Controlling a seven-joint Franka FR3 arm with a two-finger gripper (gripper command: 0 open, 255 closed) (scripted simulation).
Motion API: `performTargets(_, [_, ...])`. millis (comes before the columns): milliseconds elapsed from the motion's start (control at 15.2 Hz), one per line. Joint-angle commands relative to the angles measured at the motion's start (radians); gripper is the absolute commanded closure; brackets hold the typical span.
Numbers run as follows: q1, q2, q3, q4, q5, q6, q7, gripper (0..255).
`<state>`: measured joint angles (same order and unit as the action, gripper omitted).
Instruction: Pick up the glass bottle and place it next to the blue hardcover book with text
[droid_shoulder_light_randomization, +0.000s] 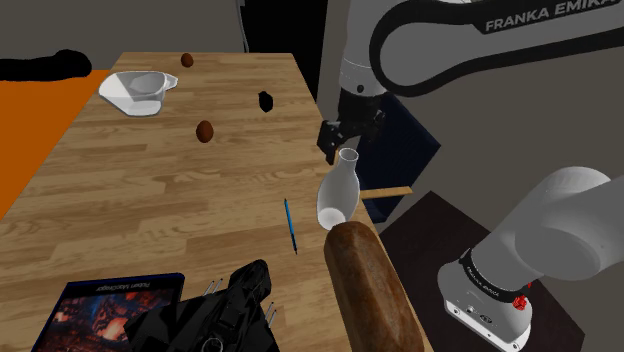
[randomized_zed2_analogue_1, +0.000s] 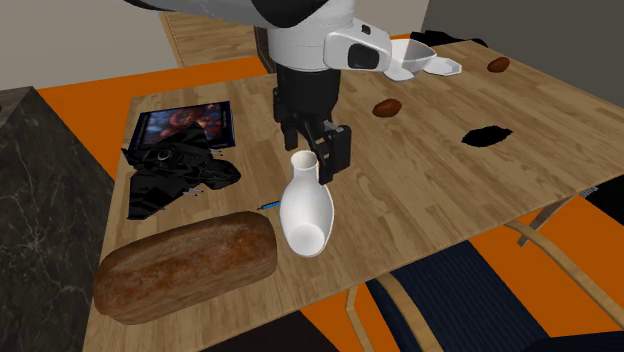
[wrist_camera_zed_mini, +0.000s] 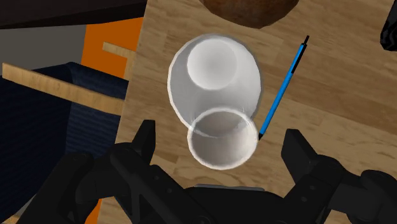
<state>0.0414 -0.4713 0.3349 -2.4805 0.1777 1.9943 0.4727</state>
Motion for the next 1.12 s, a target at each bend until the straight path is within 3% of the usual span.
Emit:
performTargets(0, [0.001,0.011,0.006,-0.017,0.002,0.029,0.003,0])
performTargets(660, [0.001,0.024,0.012,-0.043,0.004,0.067,0.004,0])
performTargets(726, [0.001,0.024,0.012,-0.043,0.004,0.067,0.004,255])
performTargets(1056, [0.001,0.024,0.012,-0.043,0.004,0.067,0.003,255])
